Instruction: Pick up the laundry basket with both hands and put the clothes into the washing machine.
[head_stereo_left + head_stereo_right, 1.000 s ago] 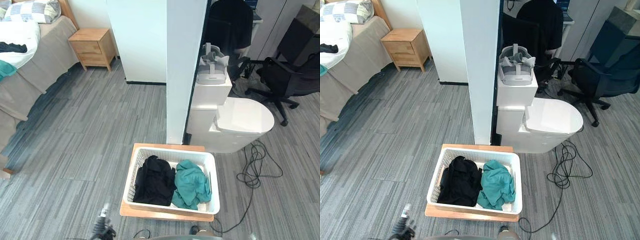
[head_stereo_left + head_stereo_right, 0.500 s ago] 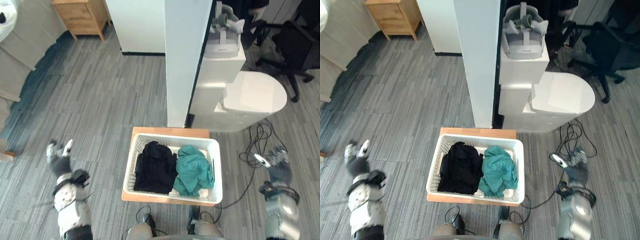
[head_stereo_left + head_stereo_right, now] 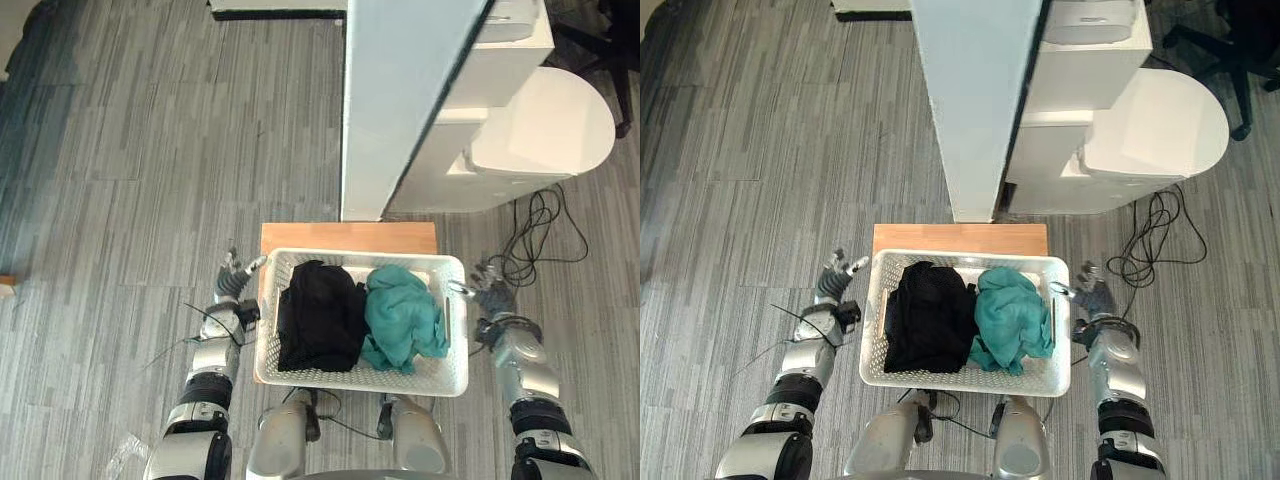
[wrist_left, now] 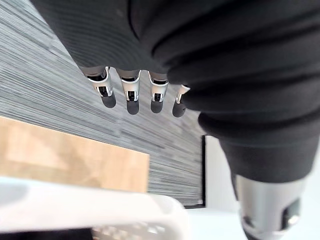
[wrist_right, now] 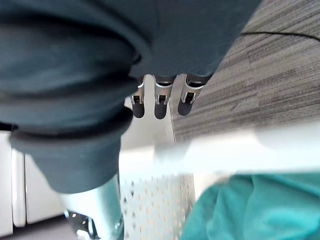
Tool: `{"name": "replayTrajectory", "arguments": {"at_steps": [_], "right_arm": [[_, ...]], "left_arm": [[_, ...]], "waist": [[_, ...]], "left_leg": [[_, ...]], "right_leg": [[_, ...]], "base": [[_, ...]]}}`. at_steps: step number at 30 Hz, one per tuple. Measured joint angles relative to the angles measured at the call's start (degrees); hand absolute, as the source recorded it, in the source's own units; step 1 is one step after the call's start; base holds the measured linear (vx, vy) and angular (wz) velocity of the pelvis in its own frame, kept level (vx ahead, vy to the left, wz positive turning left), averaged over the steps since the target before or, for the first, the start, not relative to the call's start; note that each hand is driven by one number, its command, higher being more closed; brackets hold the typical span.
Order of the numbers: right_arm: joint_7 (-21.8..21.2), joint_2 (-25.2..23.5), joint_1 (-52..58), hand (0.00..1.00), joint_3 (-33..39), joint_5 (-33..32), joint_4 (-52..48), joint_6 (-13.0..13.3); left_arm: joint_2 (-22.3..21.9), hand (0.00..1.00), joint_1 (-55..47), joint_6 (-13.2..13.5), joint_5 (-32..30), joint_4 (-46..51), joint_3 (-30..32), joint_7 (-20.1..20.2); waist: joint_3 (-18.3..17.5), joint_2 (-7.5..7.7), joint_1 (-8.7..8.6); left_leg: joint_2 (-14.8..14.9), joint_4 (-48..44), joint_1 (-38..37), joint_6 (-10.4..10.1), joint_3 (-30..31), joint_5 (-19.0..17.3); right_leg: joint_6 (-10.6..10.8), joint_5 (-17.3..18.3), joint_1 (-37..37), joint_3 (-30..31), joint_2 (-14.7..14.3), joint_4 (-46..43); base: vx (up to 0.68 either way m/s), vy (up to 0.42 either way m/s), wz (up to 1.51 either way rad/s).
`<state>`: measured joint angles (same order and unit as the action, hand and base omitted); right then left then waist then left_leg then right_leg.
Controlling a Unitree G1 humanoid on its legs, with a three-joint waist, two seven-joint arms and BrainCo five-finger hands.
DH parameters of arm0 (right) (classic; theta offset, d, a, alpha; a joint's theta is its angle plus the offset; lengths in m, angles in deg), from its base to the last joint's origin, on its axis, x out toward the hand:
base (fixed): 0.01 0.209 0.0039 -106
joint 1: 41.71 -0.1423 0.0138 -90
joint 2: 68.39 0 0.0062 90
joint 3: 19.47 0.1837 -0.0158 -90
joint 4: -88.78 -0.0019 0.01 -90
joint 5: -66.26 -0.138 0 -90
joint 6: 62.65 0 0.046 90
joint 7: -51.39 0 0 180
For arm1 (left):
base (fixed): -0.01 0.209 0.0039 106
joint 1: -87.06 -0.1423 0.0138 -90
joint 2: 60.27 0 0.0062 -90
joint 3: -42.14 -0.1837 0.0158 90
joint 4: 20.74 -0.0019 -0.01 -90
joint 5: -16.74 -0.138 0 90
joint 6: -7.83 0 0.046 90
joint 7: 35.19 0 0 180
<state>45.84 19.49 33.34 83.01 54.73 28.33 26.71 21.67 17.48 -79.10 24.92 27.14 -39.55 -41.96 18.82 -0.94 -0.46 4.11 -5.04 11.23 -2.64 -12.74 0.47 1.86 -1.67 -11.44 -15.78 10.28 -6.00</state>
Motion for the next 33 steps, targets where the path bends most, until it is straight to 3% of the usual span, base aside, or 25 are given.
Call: {"name": "replayTrajectory", "arguments": {"at_steps": [11,14,15,16,17,20,29,33], "right_arm": [[1.82,-1.20,-3.12,0.00,-5.91,0.86,0.64,0.28],[1.81,-1.95,-1.61,0.00,-6.70,0.90,1.14,0.32],[1.79,-2.08,-1.37,0.00,-6.76,0.90,1.55,0.44],[1.71,-2.12,-0.62,0.00,-6.73,0.94,2.15,0.48],[1.75,-2.44,-0.13,0.00,-6.65,0.98,2.19,0.71],[1.25,-2.66,3.57,0.00,-6.70,1.77,4.09,1.65],[-1.06,-3.16,10.01,0.00,-6.83,3.19,10.61,1.38],[-2.31,-2.91,13.48,0.00,-7.42,3.21,12.50,1.31]], "left_arm": [[-0.73,0.00,0.22,-1.66,-2.23,-8.01,0.13,-3.32],[-1.68,0.00,-0.11,-1.55,-2.29,-7.61,-0.26,-3.27],[-1.60,0.00,-0.80,-1.18,-2.43,-6.05,-1.34,-3.26],[-1.75,0.00,-3.09,-0.82,-2.76,-4.46,-1.78,-3.26],[-1.76,0.00,-3.77,-0.67,-3.10,-4.41,-1.85,-3.26],[-2.10,0.00,-8.34,-0.60,-4.50,-2.22,-3.48,-3.15],[-2.22,0.00,-14.42,-0.36,-5.64,-2.58,-4.79,-0.67],[-2.20,0.00,-16.34,-0.41,-5.62,-3.46,-5.92,0.54]], "waist": [[1.45,-0.28,0.14],[1.57,-0.38,-0.83],[1.91,-0.35,-0.84],[1.89,-1.07,-0.16],[1.98,-0.88,-0.07],[2.33,-0.15,1.26],[2.35,-0.18,1.02],[2.25,-0.02,-0.22]], "left_leg": [[1.13,-6.19,0.62,0.47,-0.06,-0.46],[1.77,-13.29,3.38,-1.02,0.19,-1.47],[1.83,-10.58,4.15,-2.21,0.24,-3.78],[2.81,-5.22,1.19,-1.73,0.40,-2.42],[2.53,-4.33,0.55,-1.18,0.40,-2.99],[0.81,-6.49,0.84,-1.18,0.68,-3.01],[1.87,-18.71,2.20,-0.37,2.37,-8.54],[1.49,-24.28,2.25,-0.77,4.71,-12.20]], "right_leg": [[0.00,0.01,0.72,0.02,0.57,-2.86],[0.02,0.02,2.39,-0.22,1.10,-2.89],[0.25,0.18,2.63,-0.02,0.83,-2.95],[2.23,1.79,2.90,-0.16,-0.27,-3.59],[3.03,2.77,3.05,-0.18,-0.14,-3.92],[3.79,4.61,3.46,-0.86,1.81,-5.40],[4.41,12.29,4.46,-1.45,3.11,-14.51],[4.90,15.84,5.06,-1.80,4.66,-21.48]], "base": [[0.05,-0.005,-0.04],[0.05,0.023,0.31],[-0.01,0.072,0.08],[-0.02,0.086,-0.07],[-0.02,0.090,-0.08],[-0.04,0.047,0.11],[-0.11,-0.022,0.04],[-0.25,0.014,0.23]]}}
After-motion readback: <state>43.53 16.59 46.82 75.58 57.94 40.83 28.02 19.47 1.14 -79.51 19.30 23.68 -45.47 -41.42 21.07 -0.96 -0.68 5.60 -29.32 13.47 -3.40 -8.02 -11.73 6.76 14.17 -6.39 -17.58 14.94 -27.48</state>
